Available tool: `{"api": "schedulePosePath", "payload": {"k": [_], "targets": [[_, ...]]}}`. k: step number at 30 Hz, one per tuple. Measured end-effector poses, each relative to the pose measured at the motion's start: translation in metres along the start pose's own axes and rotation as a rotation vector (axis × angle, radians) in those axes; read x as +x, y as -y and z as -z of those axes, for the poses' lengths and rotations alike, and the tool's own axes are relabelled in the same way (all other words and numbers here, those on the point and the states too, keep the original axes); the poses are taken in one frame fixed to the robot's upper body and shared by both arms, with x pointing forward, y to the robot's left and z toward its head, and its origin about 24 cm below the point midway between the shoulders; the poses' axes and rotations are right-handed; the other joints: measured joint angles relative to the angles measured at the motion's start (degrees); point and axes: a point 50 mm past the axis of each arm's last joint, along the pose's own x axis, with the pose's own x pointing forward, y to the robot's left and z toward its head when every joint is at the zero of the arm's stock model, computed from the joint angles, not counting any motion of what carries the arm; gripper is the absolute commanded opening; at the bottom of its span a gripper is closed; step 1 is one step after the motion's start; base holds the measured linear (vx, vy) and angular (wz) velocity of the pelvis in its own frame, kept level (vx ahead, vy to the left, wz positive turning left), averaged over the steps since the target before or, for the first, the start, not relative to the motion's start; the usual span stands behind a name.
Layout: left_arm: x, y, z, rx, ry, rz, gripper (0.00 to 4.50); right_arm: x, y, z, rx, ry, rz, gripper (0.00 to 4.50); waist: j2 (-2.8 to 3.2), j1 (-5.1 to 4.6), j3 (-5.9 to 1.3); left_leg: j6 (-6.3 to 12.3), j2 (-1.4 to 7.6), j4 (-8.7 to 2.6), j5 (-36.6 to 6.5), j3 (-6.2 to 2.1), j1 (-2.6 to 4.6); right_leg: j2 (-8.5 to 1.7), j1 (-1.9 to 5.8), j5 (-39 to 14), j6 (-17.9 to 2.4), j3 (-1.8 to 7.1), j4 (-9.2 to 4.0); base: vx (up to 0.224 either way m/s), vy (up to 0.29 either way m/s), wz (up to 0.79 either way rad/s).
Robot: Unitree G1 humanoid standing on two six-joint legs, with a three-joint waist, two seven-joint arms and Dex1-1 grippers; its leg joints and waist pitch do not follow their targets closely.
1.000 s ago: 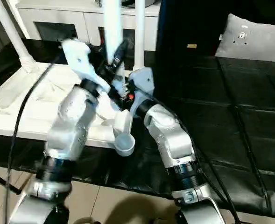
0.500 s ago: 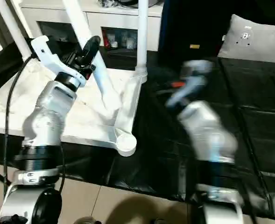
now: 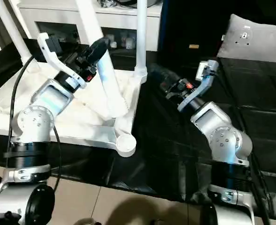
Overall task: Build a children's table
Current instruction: Pick table leg
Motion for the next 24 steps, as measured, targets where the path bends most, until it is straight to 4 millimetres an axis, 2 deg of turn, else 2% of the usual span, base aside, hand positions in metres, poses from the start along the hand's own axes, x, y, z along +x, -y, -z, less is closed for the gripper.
{"api": "schedulePosePath", "payload": {"k": [2, 4, 11, 19, 24], "targets": [[0.000, 0.001, -0.001, 0.016, -0.006, 0.017, 1.82, 0.000, -0.001, 0.002, -0.036, -0.036, -0.015, 3.96, 0.00, -0.03, 0.00, 0.00, 0.00, 0.00, 0.0, 0.00, 0.00, 0.00, 0.00, 0.0, 0.0, -0.01, 0.00, 0.000, 0.000, 0.00], [-0.001, 0.007, -0.002, 0.150, -0.043, 0.063, 1.82, -0.001, -0.007, 0.010, -0.154, -0.157, -0.059, 3.96, 0.00, 0.06, 0.00, 0.00, 0.05, 0.00, 0.0, -0.01, -0.03, 0.01, -0.01, 0.0, 0.1, -0.04, -0.02, 0.000, 0.000, 0.00], [0.006, 0.030, 0.005, 0.281, -0.044, 0.157, 1.82, 0.013, -0.022, 0.036, -0.260, -0.314, -0.144, 3.96, -0.02, 0.03, 0.00, -0.01, 0.05, 0.00, 0.0, 0.00, -0.04, -0.01, 0.00, 0.0, 0.1, -0.04, -0.02, 0.000, 0.000, 0.00], [0.003, 0.043, 0.030, 0.398, -0.127, 0.243, 1.82, 0.026, -0.029, 0.052, -0.297, -0.368, -0.194, 3.96, -0.03, -0.10, 0.01, -0.02, 0.05, 0.00, 0.0, 0.00, -0.05, -0.01, -0.01, 0.0, 0.1, -0.04, -0.02, 0.000, 0.000, 0.00], [0.004, 0.046, 0.033, 0.435, -0.129, 0.259, 1.82, 0.030, -0.028, 0.054, -0.305, -0.362, -0.180, 3.96, -0.03, -0.10, 0.01, -0.02, 0.05, 0.00, 0.0, 0.00, -0.05, -0.01, -0.01, 0.0, 0.1, -0.03, -0.01, 0.000, 0.000, 0.00]]}}
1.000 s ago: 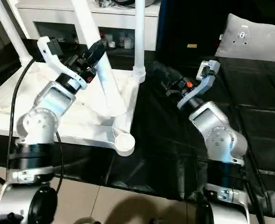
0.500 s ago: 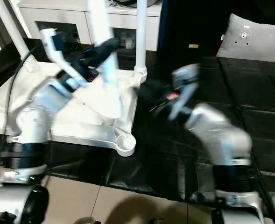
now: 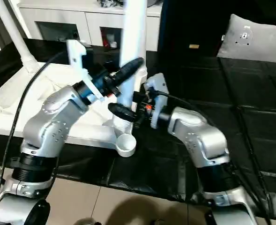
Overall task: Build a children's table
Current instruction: Pick table leg
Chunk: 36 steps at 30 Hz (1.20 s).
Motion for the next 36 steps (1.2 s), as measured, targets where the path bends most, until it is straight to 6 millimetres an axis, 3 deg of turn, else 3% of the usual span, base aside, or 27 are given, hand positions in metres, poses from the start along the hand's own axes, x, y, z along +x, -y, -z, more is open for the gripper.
{"api": "schedulePosePath", "payload": {"k": [4, 8, 17, 22, 23, 27, 28, 36], "targets": [[0.0006, 0.0007, -0.0007, 0.017, 0.009, 0.000, 1.82, 0.0009, 0.0024, 0.0020, -0.001, -0.011, 0.024, 3.96, 0.00, -0.03, 0.00, 0.00, 0.00, 0.00, 0.0, 0.00, 0.00, 0.00, 0.00, 0.0, 0.0, 0.00, 0.00, 0.000, 0.000, 0.00], [0.0006, 0.0006, -0.0007, 0.029, 0.007, -0.003, 1.82, 0.0031, 0.0029, 0.0039, 0.009, -0.003, 0.033, 3.48, 0.00, -0.08, 0.00, 0.00, 0.00, 0.00, 0.0, 0.00, 0.00, 0.00, 0.00, 0.0, 0.0, 0.00, 0.01, 0.000, 0.000, 0.00], [0.0024, 0.0046, 0.0028, 0.018, 0.003, 0.010, 1.82, 0.0071, 0.0012, 0.0055, 0.030, 0.012, 0.026, 2.92, 0.00, -0.04, 0.00, 0.00, 0.01, 0.00, 0.0, 0.00, 0.00, 0.00, 0.00, 0.0, 0.0, 0.00, 0.01, 0.000, 0.000, 0.00], [0.0026, 0.0049, 0.0030, 0.018, 0.002, 0.011, 1.82, 0.0072, 0.0010, 0.0052, 0.033, 0.017, 0.024, 2.92, 0.00, -0.09, 0.00, -0.01, 0.00, 0.00, 0.0, 0.00, 0.01, 0.00, 0.00, 0.0, 0.0, 0.00, 0.02, 0.000, 0.000, 0.00], [0.0026, 0.0049, 0.0030, 0.018, 0.002, 0.011, 1.82, 0.0074, 0.0009, 0.0050, 0.034, 0.020, 0.023, 3.19, 0.00, -0.09, 0.00, -0.01, 0.01, 0.00, 0.0, 0.00, 0.01, 0.00, 0.00, 0.0, 0.0, 0.00, 0.02, 0.000, 0.000, 0.00], [0.0026, 0.0048, 0.0031, 0.020, 0.001, 0.010, 1.82, 0.0076, 0.0015, 0.0019, 0.035, 0.030, 0.023, 3.31, 0.00, -0.06, 0.00, -0.01, 0.00, 0.00, 0.0, 0.00, 0.01, 0.00, 0.00, 0.0, 0.0, 0.00, 0.02, 0.000, 0.000, 0.00], [0.0026, 0.0048, 0.0031, 0.021, 0.000, 0.010, 1.82, 0.0082, 0.0015, 0.0001, 0.030, 0.032, 0.022, 3.53, 0.00, -0.08, 0.00, -0.01, 0.00, 0.00, 0.0, 0.00, 0.01, 0.00, 0.00, 0.0, 0.0, 0.00, 0.02, 0.000, 0.000, 0.00], [0.0023, 0.0043, 0.0029, 0.034, -0.002, 0.008, 1.82, 0.0083, 0.0016, -0.0004, 0.028, 0.032, 0.021, 3.57, 0.00, -0.07, 0.00, -0.01, 0.00, 0.00, 0.0, 0.00, 0.01, 0.00, 0.00, 0.0, 0.0, 0.00, 0.02, 0.000, 0.000, 0.00]]}}
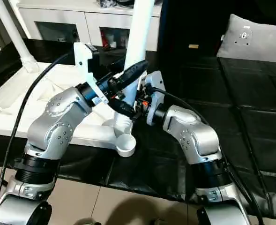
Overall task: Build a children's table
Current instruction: Pick table leg
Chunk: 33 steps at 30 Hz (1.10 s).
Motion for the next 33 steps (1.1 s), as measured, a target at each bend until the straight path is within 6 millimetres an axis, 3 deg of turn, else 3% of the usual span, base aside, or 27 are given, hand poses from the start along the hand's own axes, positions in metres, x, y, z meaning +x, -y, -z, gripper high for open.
{"api": "schedulePosePath", "payload": {"k": [5, 21, 31, 33], "targets": [[-0.001, -0.001, -0.001, 0.014, 0.004, 0.003, 1.82, -0.001, 0.001, 0.000, -0.001, -0.002, 0.002, 3.57, 0.00, 0.01, 0.00, 0.00, 0.00, 0.00, 0.0, 0.00, 0.00, 0.00, 0.00, 0.0, 0.0, 0.00, 0.00, 0.000, 0.000, 0.00], [-0.001, -0.001, -0.001, 0.017, 0.002, 0.004, 1.82, 0.000, 0.002, 0.002, 0.003, -0.013, 0.005, 2.07, 0.00, 0.01, 0.00, 0.00, 0.00, 0.00, 0.0, 0.00, 0.01, 0.00, 0.00, 0.0, 0.0, 0.00, 0.01, 0.000, 0.000, 0.00], [-0.003, -0.001, 0.005, 0.012, -0.038, 0.010, 1.82, 0.002, 0.001, 0.009, 0.023, -0.041, -0.002, 1.94, 0.01, -0.06, 0.00, 0.00, 0.00, 0.00, 0.0, 0.00, 0.02, 0.00, 0.00, 0.0, 0.0, 0.00, 0.02, 0.000, 0.000, 0.00], [-0.004, 0.000, 0.006, -0.013, -0.048, 0.011, 2.52, 0.004, 0.000, 0.011, 0.033, -0.048, -0.005, 1.93, 0.01, -0.07, 0.00, -0.01, 0.01, 0.00, 0.0, 0.00, 0.02, 0.00, 0.00, 0.1, -0.1, 0.00, 0.02, 0.000, 0.000, 0.00]]}}
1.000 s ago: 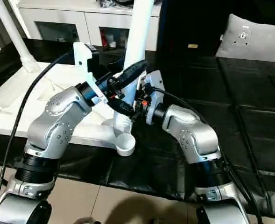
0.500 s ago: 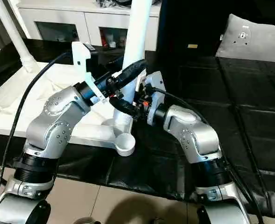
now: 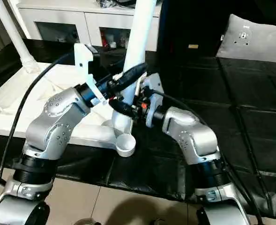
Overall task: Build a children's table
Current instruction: Pick table leg
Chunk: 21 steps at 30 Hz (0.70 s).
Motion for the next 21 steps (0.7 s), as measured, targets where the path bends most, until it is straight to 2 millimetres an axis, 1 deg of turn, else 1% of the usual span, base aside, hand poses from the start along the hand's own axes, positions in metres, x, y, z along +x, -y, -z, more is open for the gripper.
{"api": "schedulePosePath", "payload": {"k": [3, 5, 7, 9, 10, 12, 14, 17, 21], "targets": [[-0.001, 0.007, 0.000, -0.061, 0.007, 0.038, 2.59, 0.002, -0.002, 0.001, 0.007, 0.003, -0.005, 1.93, 0.00, 0.07, 0.00, 0.00, 0.00, 0.00, 0.0, 0.00, -0.01, 0.00, 0.01, 0.1, -0.2, 0.01, -0.02, 0.000, 0.000, 0.00], [-0.004, 0.011, -0.002, -0.077, 0.022, 0.051, 2.90, -0.001, 0.003, 0.002, 0.013, 0.007, 0.025, 1.93, 0.02, 0.10, -0.01, 0.00, 0.00, 0.00, 0.0, 0.01, 0.00, -0.01, 0.01, 0.2, -0.3, 0.01, -0.02, 0.000, 0.000, 0.00], [-0.005, 0.015, -0.002, -0.120, 0.037, 0.063, 3.09, -0.003, 0.007, 0.002, 0.020, 0.012, 0.049, 1.90, 0.02, 0.18, -0.01, 0.00, 0.00, 0.01, 0.0, 0.01, -0.01, -0.01, 0.01, 0.2, -0.3, 0.00, -0.02, 0.000, 0.000, 0.00], [-0.004, 0.021, -0.005, -0.159, 0.061, 0.097, 3.16, -0.006, 0.011, 0.002, 0.029, 0.021, 0.079, 1.90, 0.01, 0.21, -0.01, -0.01, 0.00, 0.02, 0.0, 0.01, -0.02, -0.01, 0.02, 0.1, -0.1, 0.00, -0.03, 0.000, 0.000, 0.00], [-0.001, 0.030, -0.007, -0.178, 0.076, 0.149, 3.16, -0.007, 0.014, 0.004, 0.034, 0.014, 0.099, 1.90, 0.01, 0.23, -0.01, -0.01, 0.00, 0.02, 0.0, 0.01, -0.02, -0.02, 0.03, 0.0, 0.0, 0.00, -0.04, 0.000, 0.000, 0.00], [0.005, 0.042, -0.011, -0.219, 0.107, 0.210, 3.16, -0.006, 0.014, 0.006, 0.036, 0.005, 0.110, 1.90, 0.02, 0.15, -0.01, -0.01, -0.01, 0.02, 0.0, 0.03, -0.01, -0.02, 0.01, 0.0, 0.0, 0.01, -0.03, 0.000, 0.000, 0.00], [0.009, 0.047, -0.014, -0.262, 0.140, 0.226, 3.16, -0.004, 0.013, 0.006, 0.037, 0.010, 0.112, 1.90, 0.02, 0.01, -0.01, -0.02, 0.01, 0.02, 0.0, 0.03, 0.01, 0.00, 0.01, 0.0, 0.0, 0.00, -0.01, 0.000, 0.000, 0.00], [0.005, 0.036, -0.021, -0.252, 0.159, 0.183, 3.16, -0.007, 0.017, 0.006, 0.035, 0.037, 0.172, 1.90, 0.03, -0.38, -0.02, -0.14, 0.03, 0.02, 0.1, 0.03, 0.06, 0.06, 0.01, 0.1, 0.0, -0.02, 0.01, 0.000, 0.000, 0.00], [-0.011, 0.018, -0.022, -0.177, 0.106, 0.131, 3.16, -0.019, 0.025, 0.008, 0.051, 0.055, 0.263, 1.90, 0.03, -0.35, -0.02, -0.24, 0.02, 0.02, 0.1, 0.03, 0.06, 0.05, 0.05, 0.1, 0.1, 0.00, -0.03, 0.000, 0.000, 0.00]]}}
